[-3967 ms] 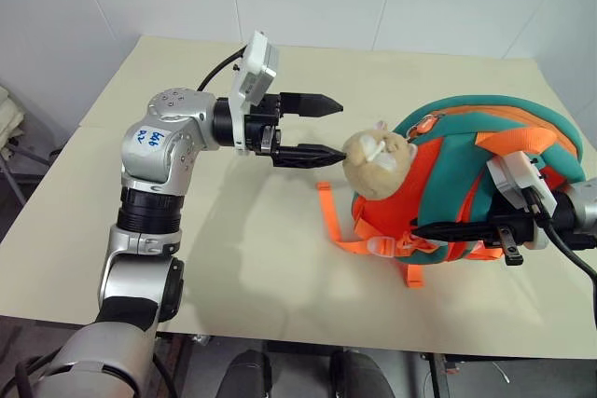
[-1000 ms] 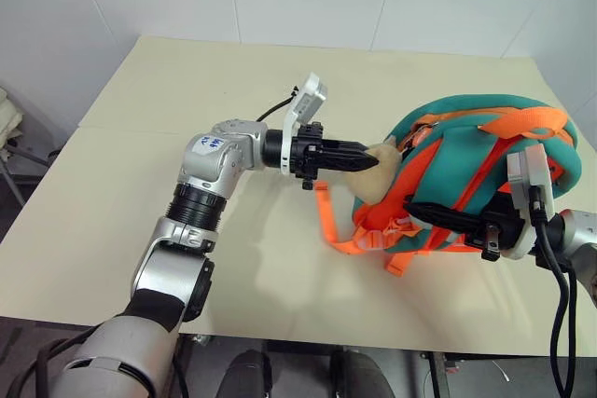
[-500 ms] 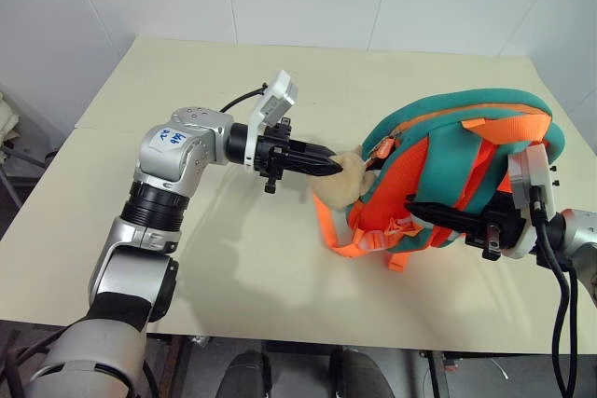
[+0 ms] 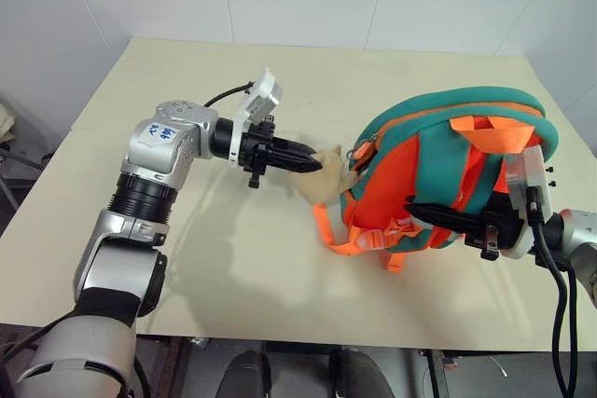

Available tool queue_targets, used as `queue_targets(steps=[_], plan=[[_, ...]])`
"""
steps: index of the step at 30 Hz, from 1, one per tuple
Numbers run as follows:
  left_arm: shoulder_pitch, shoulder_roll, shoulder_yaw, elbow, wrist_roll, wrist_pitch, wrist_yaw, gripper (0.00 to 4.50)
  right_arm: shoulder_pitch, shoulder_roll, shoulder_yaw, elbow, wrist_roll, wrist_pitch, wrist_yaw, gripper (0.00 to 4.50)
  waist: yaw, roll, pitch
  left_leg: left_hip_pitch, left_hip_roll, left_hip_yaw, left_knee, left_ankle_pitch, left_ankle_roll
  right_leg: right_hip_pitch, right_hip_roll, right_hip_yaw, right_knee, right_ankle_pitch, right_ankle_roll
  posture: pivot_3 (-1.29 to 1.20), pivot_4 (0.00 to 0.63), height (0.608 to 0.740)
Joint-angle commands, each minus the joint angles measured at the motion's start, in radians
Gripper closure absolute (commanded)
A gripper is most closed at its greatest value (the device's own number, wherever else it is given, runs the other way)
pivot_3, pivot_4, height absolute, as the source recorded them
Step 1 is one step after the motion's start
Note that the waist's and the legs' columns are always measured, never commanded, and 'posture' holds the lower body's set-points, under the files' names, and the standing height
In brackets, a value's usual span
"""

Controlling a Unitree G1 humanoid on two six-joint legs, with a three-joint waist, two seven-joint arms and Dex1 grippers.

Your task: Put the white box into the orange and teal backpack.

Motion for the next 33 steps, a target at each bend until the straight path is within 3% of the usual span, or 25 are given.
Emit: queue_targets(steps=[1, 11, 17, 25, 33], plan=[[0.016, 0.018, -0.03, 0.026, 0.048, -0.033, -0.022, 4.19, -0.006, -0.001, -0.012, -0.011, 0.008, -0.022, 0.002, 3.92, -0.001, 0.0, 0.0, 0.0, 0.0, 0.0, 0.0, 0.0, 0.0, 0.0, 0.0, 0.0, 0.0, 0.0, 0.0, 0.0, 0.15, 0.74], [0.002, -0.003, -0.069, 0.144, 0.12, -0.106, -0.047, 4.19, -0.005, 0.003, -0.005, -0.012, 0.009, -0.024, 0.002, 3.92, -0.002, 0.0, 0.0, 0.0, 0.0, 0.0, 0.0, 0.0, 0.0, 0.0, 0.0, 0.0, 0.0, 0.0, 0.0, 0.0, 0.15, 0.74], [-0.106, -0.05, -0.006, 0.304, 0.144, -0.211, 0.013, 4.19, -0.008, 0.004, 0.001, -0.011, 0.007, -0.025, -0.002, 3.92, 0.0, 0.0, 0.0, 0.0, 0.0, 0.0, 0.001, 0.0, 0.001, 0.0, 0.0, 0.0, -0.001, 0.0, 0.0, 0.0, 0.15, 0.74], [-0.16, -0.021, 0.023, 0.308, 0.155, -0.229, -0.019, 4.19, -0.004, 0.01, 0.001, -0.016, 0.007, -0.025, -0.011, 3.92, -0.004, 0.0, 0.0, 0.0, 0.0, 0.001, 0.0, 0.0, 0.001, 0.0, 0.0, 0.0, 0.0, 0.0, 0.0, 0.0, 0.15, 0.74], [-0.092, 0.002, -0.044, 0.302, 0.23, -0.252, -0.068, 4.19, -0.008, 0.014, 0.01, -0.014, 0.006, -0.028, -0.014, 3.92, -0.003, 0.0, 0.0, 0.0, 0.0, 0.001, 0.0, 0.0, 0.001, 0.0, 0.0, 0.0, 0.0, 0.0, 0.0, 0.0, 0.15, 0.74]])
